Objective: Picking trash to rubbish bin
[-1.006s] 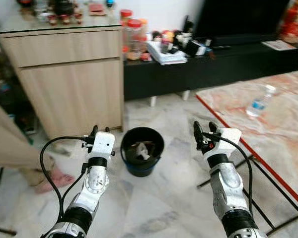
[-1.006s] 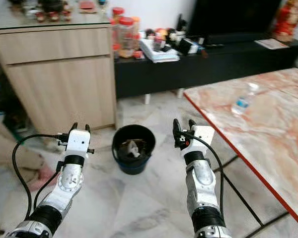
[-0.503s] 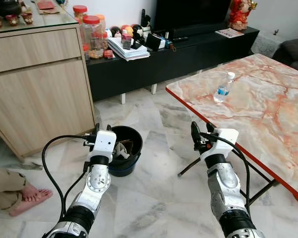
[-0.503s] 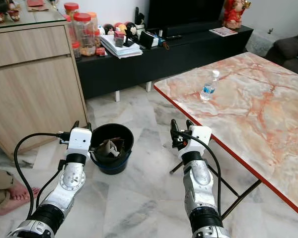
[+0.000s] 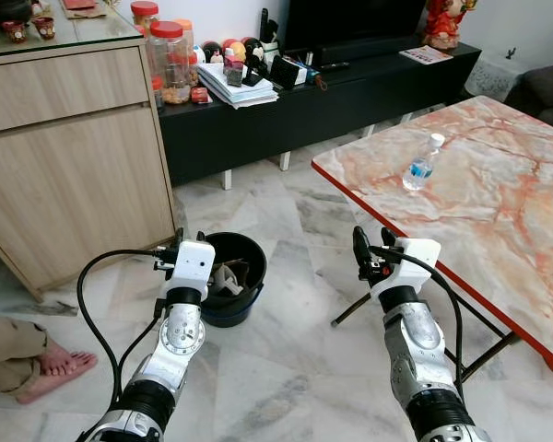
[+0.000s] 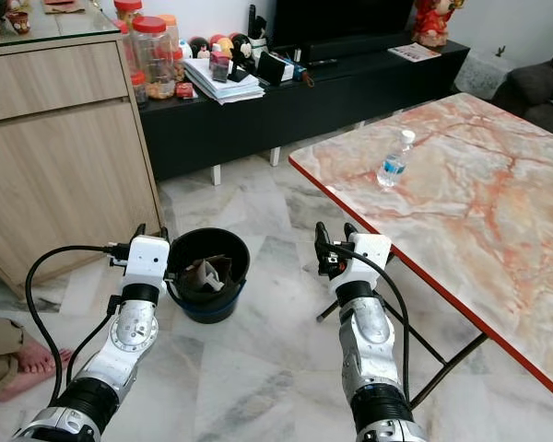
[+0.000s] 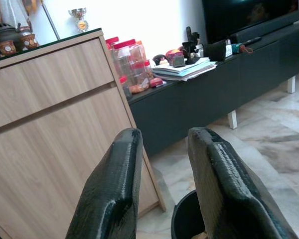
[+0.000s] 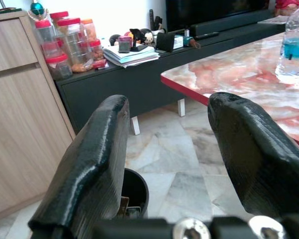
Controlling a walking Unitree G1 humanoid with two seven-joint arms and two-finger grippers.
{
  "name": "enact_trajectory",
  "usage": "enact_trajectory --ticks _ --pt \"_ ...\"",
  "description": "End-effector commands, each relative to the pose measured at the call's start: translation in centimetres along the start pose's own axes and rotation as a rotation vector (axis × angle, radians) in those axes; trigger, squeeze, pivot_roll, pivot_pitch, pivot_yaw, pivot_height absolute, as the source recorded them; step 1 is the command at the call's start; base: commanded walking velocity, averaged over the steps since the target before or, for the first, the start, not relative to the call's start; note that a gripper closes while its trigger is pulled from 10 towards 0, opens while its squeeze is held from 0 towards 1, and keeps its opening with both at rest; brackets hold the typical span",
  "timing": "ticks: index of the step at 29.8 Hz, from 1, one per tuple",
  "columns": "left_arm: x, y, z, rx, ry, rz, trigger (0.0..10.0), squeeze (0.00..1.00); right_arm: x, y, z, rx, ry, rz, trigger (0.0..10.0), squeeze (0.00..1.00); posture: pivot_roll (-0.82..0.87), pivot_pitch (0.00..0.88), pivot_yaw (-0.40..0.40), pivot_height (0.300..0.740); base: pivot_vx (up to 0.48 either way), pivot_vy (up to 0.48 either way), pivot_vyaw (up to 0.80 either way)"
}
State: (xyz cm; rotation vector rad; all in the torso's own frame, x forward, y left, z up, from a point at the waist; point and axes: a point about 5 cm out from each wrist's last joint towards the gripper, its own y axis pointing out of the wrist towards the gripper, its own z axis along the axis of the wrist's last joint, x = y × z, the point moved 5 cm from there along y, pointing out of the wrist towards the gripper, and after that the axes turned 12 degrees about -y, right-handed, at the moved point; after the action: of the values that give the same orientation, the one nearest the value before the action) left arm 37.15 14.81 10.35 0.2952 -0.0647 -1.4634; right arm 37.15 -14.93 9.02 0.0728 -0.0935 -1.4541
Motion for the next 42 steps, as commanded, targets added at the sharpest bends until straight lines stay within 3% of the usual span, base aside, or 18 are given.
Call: enact_trajectory --ticks 1,4,33,42 --pt "0.4 0.5 0.7 0.016 0.014 -0.006 10.0 0.00 0.2 0.3 0.8 0.023 -0.005 -0.003 10.0 0.00 0.10 0.000 -0.113 0.740 0.000 -0.480 -0.80" --pt "0.2 0.6 0.5 0.004 0.003 0.008 10.0 0.00 0.2 0.4 0.8 0.022 -0.006 -0.004 10.0 0.00 0.10 0.000 -0.112 0.740 0.000 -0.480 -0.80" --pt "0.4 0.5 0.6 0.009 -0.025 -0.002 10.0 0.00 -0.3 0.6 0.7 0.017 -0.008 0.019 10.0 0.00 0.11 0.000 -0.118 0.740 0.000 0.000 -0.80" --pt "1.8 0.5 0.7 -0.002 -0.055 -0.078 10.0 0.00 -0.6 0.7 0.9 0.025 -0.005 0.031 10.0 0.00 0.11 0.000 -0.115 0.740 0.000 0.000 -0.32"
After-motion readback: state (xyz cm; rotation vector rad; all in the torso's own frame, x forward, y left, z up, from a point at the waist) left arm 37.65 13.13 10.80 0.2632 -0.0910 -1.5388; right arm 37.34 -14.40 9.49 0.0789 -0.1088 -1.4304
